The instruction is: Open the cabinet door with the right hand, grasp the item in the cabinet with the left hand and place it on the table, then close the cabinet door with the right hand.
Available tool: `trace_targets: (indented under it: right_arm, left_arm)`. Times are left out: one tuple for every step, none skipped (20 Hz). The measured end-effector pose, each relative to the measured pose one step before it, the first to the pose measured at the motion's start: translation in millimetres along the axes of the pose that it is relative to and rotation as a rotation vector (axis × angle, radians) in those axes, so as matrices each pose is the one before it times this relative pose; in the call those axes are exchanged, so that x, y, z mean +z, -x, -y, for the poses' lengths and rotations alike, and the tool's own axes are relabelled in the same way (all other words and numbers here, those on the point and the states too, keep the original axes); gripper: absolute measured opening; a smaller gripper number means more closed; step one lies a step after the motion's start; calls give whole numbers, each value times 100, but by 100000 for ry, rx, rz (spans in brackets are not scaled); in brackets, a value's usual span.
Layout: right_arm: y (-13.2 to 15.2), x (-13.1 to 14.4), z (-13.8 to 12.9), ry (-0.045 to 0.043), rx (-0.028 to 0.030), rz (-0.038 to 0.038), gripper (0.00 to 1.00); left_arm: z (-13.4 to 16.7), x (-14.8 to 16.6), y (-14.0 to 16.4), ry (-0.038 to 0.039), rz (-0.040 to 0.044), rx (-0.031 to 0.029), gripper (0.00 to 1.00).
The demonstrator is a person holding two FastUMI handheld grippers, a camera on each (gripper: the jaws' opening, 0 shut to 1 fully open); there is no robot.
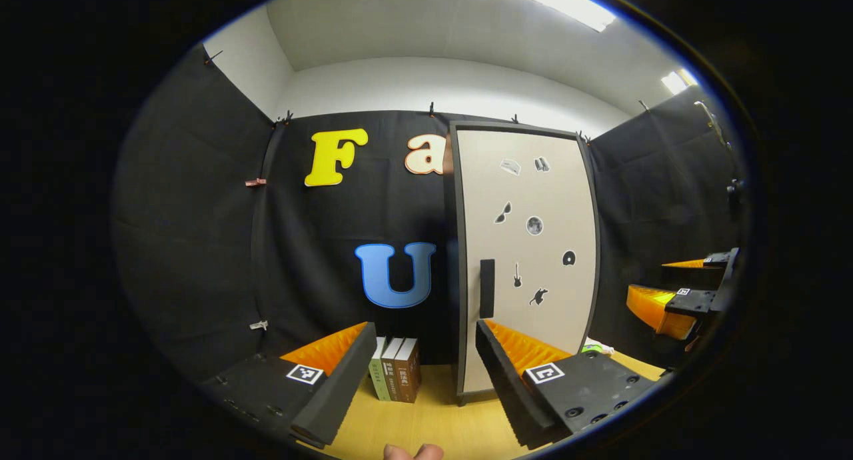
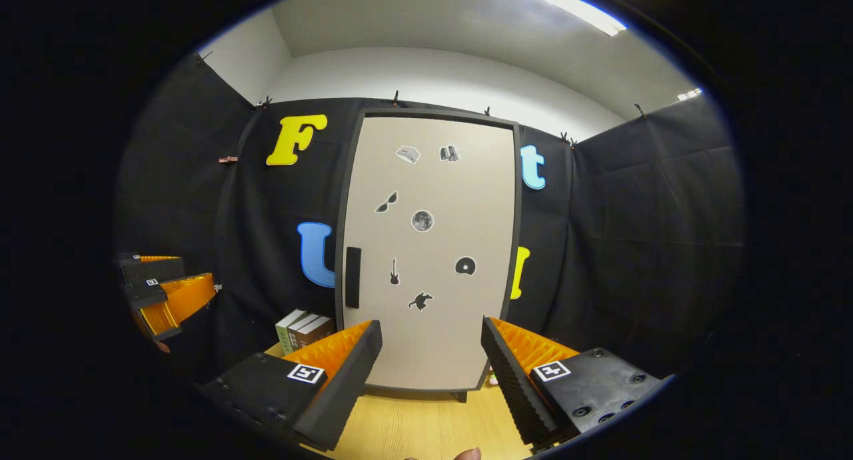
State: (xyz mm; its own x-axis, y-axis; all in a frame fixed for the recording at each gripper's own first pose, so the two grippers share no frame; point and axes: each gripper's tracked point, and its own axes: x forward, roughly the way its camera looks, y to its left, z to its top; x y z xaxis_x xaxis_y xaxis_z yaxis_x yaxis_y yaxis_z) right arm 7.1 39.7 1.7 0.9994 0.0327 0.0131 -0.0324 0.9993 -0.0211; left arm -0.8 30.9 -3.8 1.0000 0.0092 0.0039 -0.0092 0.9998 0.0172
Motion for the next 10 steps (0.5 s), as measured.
trace_targets:
  right_arm:
    - [-345, -26, -522, -101, 587, -29, 97]
    - [-576, -90, -565, -300, 847, -83, 97]
    - [-520, -92, -788, -552, 1243, 129, 97]
    - [-465, 61, -1107, -1632, 2326, 616, 97]
    - [-557, 19, -1166, -1918, 2424, 485, 98]
    - [-830, -239, -832, -1130, 1331, 316, 97]
    - [-981, -250, -520, 66, 434, -1, 98]
    - [-996, -371, -417, 678, 185, -80, 97]
    - [-1060, -274, -378, 632, -192, -343, 97]
    - [-965, -209, -626, -104, -12, -116, 98]
  left_arm:
    - [-387, -222, -165, -362, -159, 366, 94]
    - [-565, -79, -119, -308, -199, 612, 94]
    - [-617, -275, -153, -279, -121, 572, 94]
    - [-681, -143, -132, -39, -70, 814, 94]
    - [-557, -308, -133, 82, -339, 556, 94]
    - [-514, -322, -163, -26, -488, 414, 94]
    - [-539, -329, -168, 49, -497, 625, 94]
    - [-548, -294, -175, 176, -623, 551, 94]
    - [-511, -314, -171, 408, -417, 439, 95]
    - [-412, -203, -133, 519, -444, 217, 94]
